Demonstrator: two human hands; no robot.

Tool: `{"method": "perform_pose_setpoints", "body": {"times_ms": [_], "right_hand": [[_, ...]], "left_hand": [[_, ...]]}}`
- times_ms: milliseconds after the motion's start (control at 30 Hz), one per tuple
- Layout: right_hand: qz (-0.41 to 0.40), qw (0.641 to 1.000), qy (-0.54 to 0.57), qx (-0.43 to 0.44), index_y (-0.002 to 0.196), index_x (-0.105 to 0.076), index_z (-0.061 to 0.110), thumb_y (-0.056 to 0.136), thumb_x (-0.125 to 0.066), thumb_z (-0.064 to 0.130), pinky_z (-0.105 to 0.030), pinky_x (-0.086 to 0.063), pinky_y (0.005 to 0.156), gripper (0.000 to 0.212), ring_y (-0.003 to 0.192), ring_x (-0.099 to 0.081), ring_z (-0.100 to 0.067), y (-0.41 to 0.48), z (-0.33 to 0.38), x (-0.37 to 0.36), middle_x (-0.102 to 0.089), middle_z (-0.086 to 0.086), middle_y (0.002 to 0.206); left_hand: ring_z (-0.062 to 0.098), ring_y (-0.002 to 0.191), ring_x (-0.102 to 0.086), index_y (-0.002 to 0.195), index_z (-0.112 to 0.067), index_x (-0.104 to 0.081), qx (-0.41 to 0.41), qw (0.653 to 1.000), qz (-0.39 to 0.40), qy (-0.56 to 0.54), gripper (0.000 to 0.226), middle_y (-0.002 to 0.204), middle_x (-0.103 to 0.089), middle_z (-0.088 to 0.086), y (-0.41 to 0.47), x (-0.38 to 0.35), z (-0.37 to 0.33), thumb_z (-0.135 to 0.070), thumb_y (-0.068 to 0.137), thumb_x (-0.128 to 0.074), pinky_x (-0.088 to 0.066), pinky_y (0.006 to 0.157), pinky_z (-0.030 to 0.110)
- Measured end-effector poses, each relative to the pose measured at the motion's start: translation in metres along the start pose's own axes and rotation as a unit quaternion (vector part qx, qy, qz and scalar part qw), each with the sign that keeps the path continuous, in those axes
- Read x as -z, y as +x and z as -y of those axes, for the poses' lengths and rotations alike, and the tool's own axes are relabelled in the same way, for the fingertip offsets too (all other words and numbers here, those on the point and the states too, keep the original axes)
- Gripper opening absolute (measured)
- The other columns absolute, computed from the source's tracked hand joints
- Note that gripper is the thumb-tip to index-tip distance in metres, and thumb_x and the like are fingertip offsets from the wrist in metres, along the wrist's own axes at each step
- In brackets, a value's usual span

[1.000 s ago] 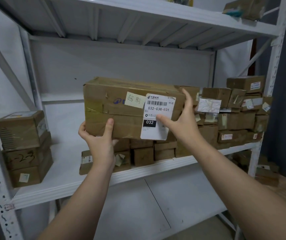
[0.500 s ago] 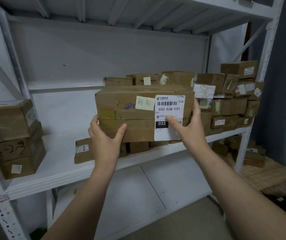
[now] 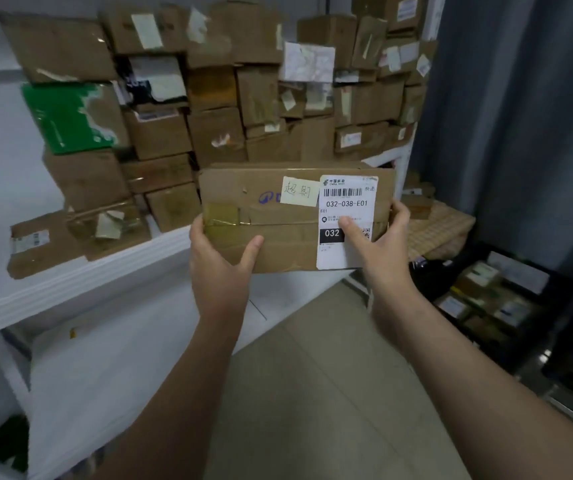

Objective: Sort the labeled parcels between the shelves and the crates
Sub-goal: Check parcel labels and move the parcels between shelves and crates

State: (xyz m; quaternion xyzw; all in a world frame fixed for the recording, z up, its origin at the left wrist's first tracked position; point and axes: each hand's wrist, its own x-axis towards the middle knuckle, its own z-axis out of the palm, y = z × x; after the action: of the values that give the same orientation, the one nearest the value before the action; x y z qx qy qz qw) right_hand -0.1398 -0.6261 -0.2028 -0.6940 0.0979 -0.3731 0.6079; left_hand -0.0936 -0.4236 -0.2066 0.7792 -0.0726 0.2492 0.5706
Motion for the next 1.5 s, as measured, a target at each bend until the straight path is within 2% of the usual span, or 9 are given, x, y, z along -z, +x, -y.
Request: {"method": "perform_pose_setpoints", "body": {"times_ms": [100, 233, 400, 633, 800, 967, 1133, 1267, 1500], "right_hand": [[-0.04, 0.998, -0.036, -0.026, 0.137, -0.028, 0.015, 0.079, -0.077, 0.03, -0.018, -0.046, 0.09, 0.077, 0.105, -0.055, 0.003, 0.012, -0.022, 0.053, -0.054, 0.012, 0.118], [-0.08, 0.993, -0.06, -0.066, 0.14, -0.026, 0.015, 0.081, -0.075, 0.028, -0.004, -0.045, 0.079, 0.079, 0.103, -0.055, 0.002, 0.027, -0.053, 0.129, -0.055, 0.006, 0.122], [-0.099, 0.984, -0.09, -0.115, 0.145, -0.023, 0.017, 0.083, -0.072, 0.026, -0.04, -0.044, 0.104, 0.08, 0.121, -0.051, -0.013, 0.042, -0.085, 0.228, -0.052, 0.003, 0.134], [-0.13, 0.975, -0.082, -0.163, 0.13, -0.034, 0.036, 0.088, -0.067, 0.02, -0.041, -0.049, 0.098, 0.055, 0.114, -0.058, -0.012, 0.08, -0.123, 0.331, -0.059, 0.007, 0.126], [-0.123, 0.969, -0.04, -0.212, 0.137, -0.033, 0.036, 0.091, -0.063, 0.015, -0.025, -0.056, 0.075, 0.059, 0.104, -0.065, -0.008, 0.12, -0.166, 0.364, -0.062, 0.012, 0.12], [-0.174, 0.934, -0.054, -0.307, 0.144, -0.03, 0.021, 0.09, -0.064, 0.02, -0.044, -0.052, 0.092, 0.064, 0.109, -0.061, -0.022, 0.17, -0.232, 0.366, -0.058, -0.004, 0.129], [-0.21, 0.879, -0.067, -0.423, 0.143, -0.031, 0.018, 0.091, -0.062, 0.034, -0.052, -0.05, 0.093, 0.063, 0.114, -0.057, -0.026, 0.194, -0.304, 0.346, -0.055, -0.002, 0.131], [-0.237, 0.857, -0.054, -0.455, 0.141, -0.032, 0.022, 0.092, -0.061, 0.034, -0.048, -0.052, 0.09, 0.058, 0.112, -0.057, -0.023, 0.216, -0.339, 0.352, -0.056, 0.003, 0.126], [-0.233, 0.85, -0.147, -0.449, 0.123, -0.048, 0.016, 0.085, -0.071, 0.02, -0.04, -0.05, 0.093, 0.045, 0.113, -0.057, -0.026, 0.257, -0.391, 0.428, -0.058, -0.004, 0.118]], "left_hand": [[0.016, 0.121, -0.048, 0.139, -0.032, -0.028, 0.002, 0.999, 0.038, -0.005, 0.08, 0.134, -0.048, -0.011, -0.02, -0.057, -0.01, -0.047, 0.075, -0.073, -0.044, 0.1, 0.046], [0.016, 0.12, -0.048, 0.138, -0.032, -0.031, 0.004, 0.995, 0.102, -0.018, 0.077, 0.128, -0.049, -0.015, -0.045, -0.138, -0.025, -0.049, 0.075, -0.072, -0.043, 0.1, 0.046], [0.01, 0.113, -0.048, 0.138, -0.029, -0.034, 0.009, 0.983, 0.177, -0.041, 0.071, 0.124, -0.049, -0.016, -0.074, -0.236, -0.044, -0.042, 0.079, -0.071, -0.04, 0.091, 0.032], [0.006, 0.107, -0.045, 0.138, -0.019, -0.036, 0.021, 0.952, 0.3, -0.062, 0.054, 0.119, -0.045, -0.013, -0.097, -0.362, -0.058, -0.031, 0.091, -0.06, -0.038, 0.089, 0.026], [0.015, 0.12, -0.046, 0.142, -0.017, -0.034, 0.023, 0.931, 0.361, -0.048, 0.055, 0.137, -0.047, 0.0, -0.087, -0.442, -0.043, -0.029, 0.093, -0.057, -0.038, 0.094, 0.029], [0.024, 0.106, -0.054, 0.12, -0.016, -0.05, 0.018, 0.917, 0.399, 0.001, 0.034, 0.104, -0.056, -0.007, -0.049, -0.526, -0.017, -0.03, 0.091, -0.06, -0.04, 0.077, 0.026], [0.025, 0.108, -0.053, 0.134, -0.015, -0.044, 0.011, 0.867, 0.489, 0.095, 0.053, 0.125, -0.054, 0.007, -0.015, -0.601, 0.02, -0.041, 0.091, -0.056, -0.038, 0.078, 0.033], [0.017, 0.096, -0.051, 0.13, -0.013, -0.048, -0.011, 0.845, 0.528, 0.085, 0.044, 0.114, -0.056, 0.003, -0.01, -0.653, 0.04, -0.033, 0.092, -0.057, -0.037, 0.073, 0.029], [0.019, 0.103, -0.052, 0.135, -0.01, -0.042, 0.034, 0.807, 0.584, 0.079, 0.051, 0.118, -0.055, 0.004, -0.045, -0.75, 0.063, -0.029, 0.092, -0.059, -0.039, 0.079, 0.03]]}}
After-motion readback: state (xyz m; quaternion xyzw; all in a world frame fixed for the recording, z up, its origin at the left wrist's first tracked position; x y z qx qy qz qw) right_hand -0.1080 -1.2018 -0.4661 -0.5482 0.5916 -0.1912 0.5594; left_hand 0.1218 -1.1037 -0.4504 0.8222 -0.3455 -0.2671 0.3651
